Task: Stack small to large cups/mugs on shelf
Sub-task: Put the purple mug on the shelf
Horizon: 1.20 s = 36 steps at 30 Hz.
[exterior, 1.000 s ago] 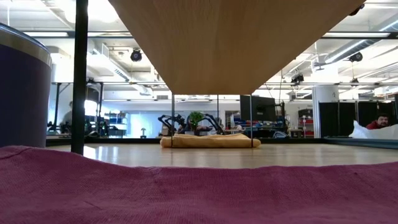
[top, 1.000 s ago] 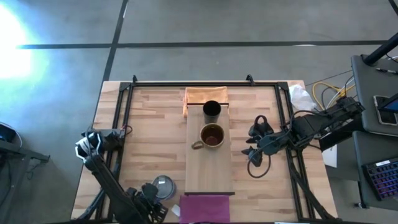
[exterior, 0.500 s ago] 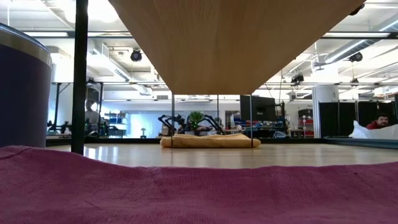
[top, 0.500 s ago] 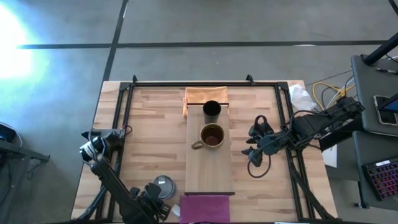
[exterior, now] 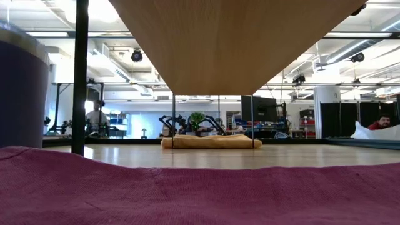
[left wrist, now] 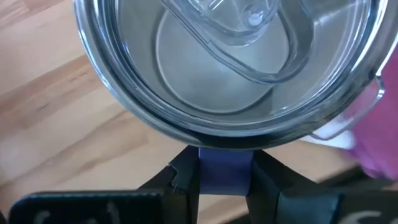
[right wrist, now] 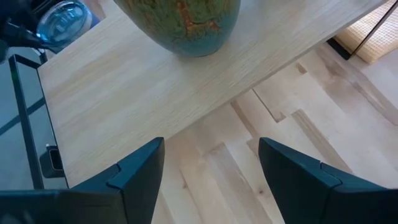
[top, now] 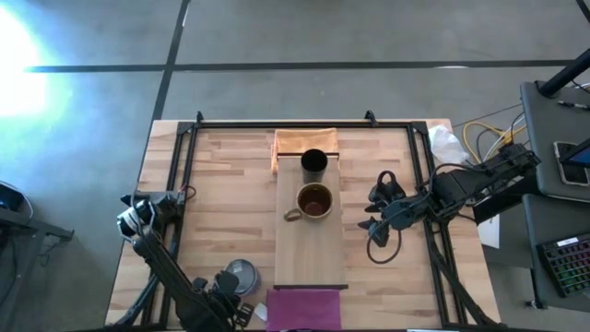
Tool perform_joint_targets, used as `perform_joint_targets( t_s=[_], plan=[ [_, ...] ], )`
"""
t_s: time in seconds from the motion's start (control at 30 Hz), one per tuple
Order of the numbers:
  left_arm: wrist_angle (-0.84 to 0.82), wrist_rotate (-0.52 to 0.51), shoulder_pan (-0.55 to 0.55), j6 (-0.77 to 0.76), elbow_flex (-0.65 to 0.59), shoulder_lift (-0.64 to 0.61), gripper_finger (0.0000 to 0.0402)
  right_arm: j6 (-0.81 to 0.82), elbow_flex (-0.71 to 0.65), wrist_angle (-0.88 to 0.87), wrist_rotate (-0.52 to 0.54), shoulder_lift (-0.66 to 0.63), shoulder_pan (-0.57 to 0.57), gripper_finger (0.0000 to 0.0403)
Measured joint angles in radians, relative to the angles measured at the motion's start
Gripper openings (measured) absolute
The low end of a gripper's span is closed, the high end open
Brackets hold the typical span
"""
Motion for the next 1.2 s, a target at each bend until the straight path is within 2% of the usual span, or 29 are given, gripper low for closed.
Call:
perform_joint_targets(
  t_s=[0.17,0.3,0.4,0.47,0.6,0.93,1.07,1.2],
  plan=[
    [-0.087,-0.013,0.012,0.051,0.087,-0.062,0.0069,0.000,0.000,-0.022,0.000,0.000,0.000,0.0254],
    [-0.269,-0.059,0.031,0.121,0.210,-0.111,0.0069,0.001,-0.001,-0.023,0.000,0.000,0.000,0.0254],
    [-0.374,-0.064,0.057,0.236,0.302,-0.128,0.0069,0.003,-0.001,-0.024,0.001,0.000,0.000,0.0254],
    [-0.345,-0.088,0.077,0.382,0.328,-0.149,0.0069,0.011,-0.001,-0.031,0.001,0.000,0.000,0.0254],
    [-0.365,-0.108,0.154,0.579,0.359,-0.155,0.0069,0.067,-0.002,-0.085,0.001,0.000,0.000,0.0254],
    [-0.361,-0.114,0.301,0.971,0.406,-0.155,0.0069,0.219,-0.033,-0.082,-0.009,0.005,0.036,0.0254],
    [-0.350,-0.131,0.307,1.077,0.441,-0.155,0.0069,0.244,-0.068,0.003,-0.008,0.004,0.038,0.0254],
    [-0.291,-0.140,0.314,1.153,0.467,-0.155,0.0069,0.236,-0.129,0.208,-0.009,0.006,0.037,0.0254]
  ],
)
